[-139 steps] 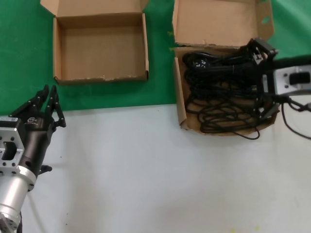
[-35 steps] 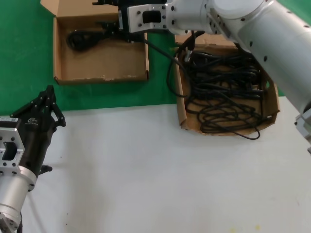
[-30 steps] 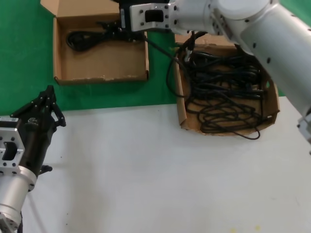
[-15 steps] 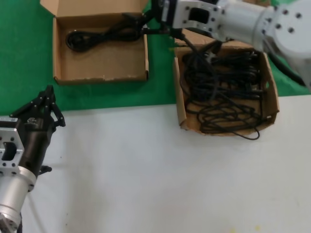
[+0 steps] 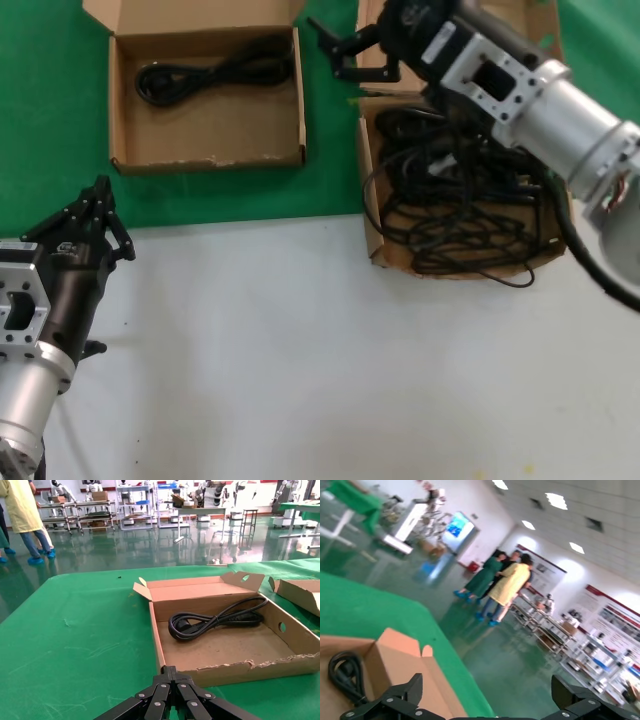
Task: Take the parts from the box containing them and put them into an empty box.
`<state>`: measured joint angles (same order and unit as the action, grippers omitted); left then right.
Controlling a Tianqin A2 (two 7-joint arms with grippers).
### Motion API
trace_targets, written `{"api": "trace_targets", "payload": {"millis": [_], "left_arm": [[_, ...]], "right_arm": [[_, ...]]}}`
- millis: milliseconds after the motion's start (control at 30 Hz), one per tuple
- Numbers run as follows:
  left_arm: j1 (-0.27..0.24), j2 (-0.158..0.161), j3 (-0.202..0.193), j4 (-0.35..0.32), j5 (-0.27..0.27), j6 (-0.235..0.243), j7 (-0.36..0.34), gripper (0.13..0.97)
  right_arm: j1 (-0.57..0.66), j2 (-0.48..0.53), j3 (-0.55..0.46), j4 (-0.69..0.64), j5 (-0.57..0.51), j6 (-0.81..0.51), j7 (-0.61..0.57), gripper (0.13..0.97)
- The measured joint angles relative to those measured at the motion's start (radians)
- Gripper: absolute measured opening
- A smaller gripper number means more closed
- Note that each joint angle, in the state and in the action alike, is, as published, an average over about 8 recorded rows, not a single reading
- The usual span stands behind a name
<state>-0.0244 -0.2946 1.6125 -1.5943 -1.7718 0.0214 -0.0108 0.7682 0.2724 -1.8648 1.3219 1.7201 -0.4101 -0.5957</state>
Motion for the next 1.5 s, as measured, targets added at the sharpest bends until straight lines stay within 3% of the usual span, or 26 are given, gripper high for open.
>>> {"api": "trace_targets", "payload": {"millis": [167,400,600,900,1200,1500], "left_arm": [[0.000,0.000,0.000,0.000,0.000,0.000,0.000,0.145],[0.000,0.000,0.000,0.000,0.000,0.000,0.000,0.151],[0.001,0.000,0.000,0.000,-0.001,-0.001,0.000,0.161],[0.004,-0.001,-0.002,-0.001,-0.004,-0.003,0.002,0.240],[0.006,-0.001,-0.003,-0.001,-0.007,-0.006,0.003,0.383],[0.009,-0.002,-0.005,-0.002,-0.011,-0.008,0.004,0.590]], "right_arm": [[-0.049,-0.026,0.064,0.005,0.046,-0.008,-0.045,0.887],[-0.058,-0.029,0.073,0.007,0.053,-0.008,-0.048,0.939],[-0.083,-0.027,0.080,0.016,0.054,0.007,-0.025,0.960],[-0.159,-0.021,0.100,0.045,0.057,0.052,0.044,0.966],[-0.244,-0.014,0.123,0.078,0.060,0.102,0.121,0.966],[-0.329,-0.007,0.146,0.110,0.063,0.152,0.198,0.966]]}}
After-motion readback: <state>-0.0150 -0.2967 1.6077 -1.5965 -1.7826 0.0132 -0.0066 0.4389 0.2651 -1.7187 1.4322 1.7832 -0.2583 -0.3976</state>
